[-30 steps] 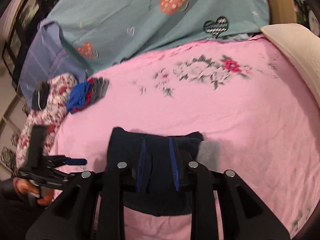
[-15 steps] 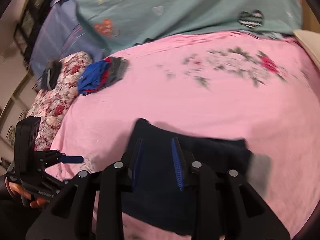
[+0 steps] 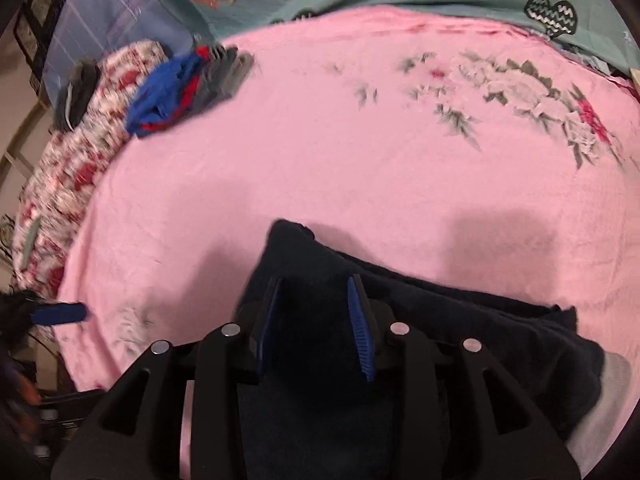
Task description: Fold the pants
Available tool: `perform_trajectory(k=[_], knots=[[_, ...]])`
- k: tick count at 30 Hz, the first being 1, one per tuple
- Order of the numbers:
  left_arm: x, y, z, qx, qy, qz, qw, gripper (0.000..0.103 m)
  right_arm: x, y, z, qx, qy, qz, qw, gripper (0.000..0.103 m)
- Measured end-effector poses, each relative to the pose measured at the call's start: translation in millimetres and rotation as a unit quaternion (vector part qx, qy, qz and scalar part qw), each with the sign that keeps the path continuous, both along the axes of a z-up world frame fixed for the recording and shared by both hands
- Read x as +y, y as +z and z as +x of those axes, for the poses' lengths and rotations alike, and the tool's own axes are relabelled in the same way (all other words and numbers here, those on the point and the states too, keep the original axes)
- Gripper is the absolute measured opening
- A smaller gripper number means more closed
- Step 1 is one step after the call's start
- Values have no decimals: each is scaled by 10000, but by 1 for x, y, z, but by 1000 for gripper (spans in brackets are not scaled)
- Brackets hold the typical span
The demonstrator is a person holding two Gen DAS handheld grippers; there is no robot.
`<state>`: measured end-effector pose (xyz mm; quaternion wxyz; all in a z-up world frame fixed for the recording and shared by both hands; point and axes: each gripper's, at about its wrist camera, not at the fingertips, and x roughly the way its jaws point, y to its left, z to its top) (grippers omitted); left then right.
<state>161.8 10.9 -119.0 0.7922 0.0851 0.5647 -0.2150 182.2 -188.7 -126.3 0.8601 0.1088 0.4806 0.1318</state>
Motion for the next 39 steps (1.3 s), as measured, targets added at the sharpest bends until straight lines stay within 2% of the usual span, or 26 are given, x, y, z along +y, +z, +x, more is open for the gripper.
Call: perform_trajectory(k=[3, 6, 9, 12, 14, 16, 18, 22, 24, 26, 27, 30, 34, 39], knots=[[0, -1, 1, -26, -34, 7, 10000, 88, 0, 29, -33, -396, 173, 59, 9990, 36], [-1, -4, 3, 6, -92, 54, 9999, 89, 2, 33, -65, -423, 367, -65, 9984, 36], [-1, -4, 6, 1, -140, 71, 9999, 89, 0, 17, -93, -152, 511, -155, 9985, 36], [-2, -6, 11, 51, -139, 50, 9999, 90, -7, -31, -109, 471, 497, -278, 9973, 37], [-5, -8, 13, 124, -191, 50, 9997, 90, -9, -33, -116, 284, 469, -176, 9983, 37], [-9, -8, 14, 121, -282, 71, 9995, 90, -7, -23, -116, 345, 458, -263, 9980, 38], [-16, -7, 14, 96, -387, 47, 9992, 90, -15, -8, -119, 243, 302, -173, 9991, 38], [-35, -4, 14, 54, -615, -46, 9981, 90, -47, 17, -135, -148, -386, 22, 9991, 42], [-48, -3, 12, 19, -789, -87, 9968, 90, -64, 9, -138, -81, -675, 25, 9977, 43], [-63, -2, 9, -12, -1002, -113, 9949, 90, -81, -23, -137, 467, -874, -70, 9951, 44], [-70, -2, 8, -17, -1071, -110, 9942, 90, -86, -34, -139, 522, -883, 107, 9947, 44], [-89, -1, 4, -65, -1312, -24, 9913, 90, -89, -12, -143, 359, -900, 309, 9948, 45], [-107, 1, 3, -63, -1420, -172, 9897, 90, -110, 17, -152, -139, -1204, 579, 9909, 46], [-135, -8, 0, -97, -1394, -364, 9895, 90, -143, 15, -147, 5, -1543, 512, 9867, 48]])
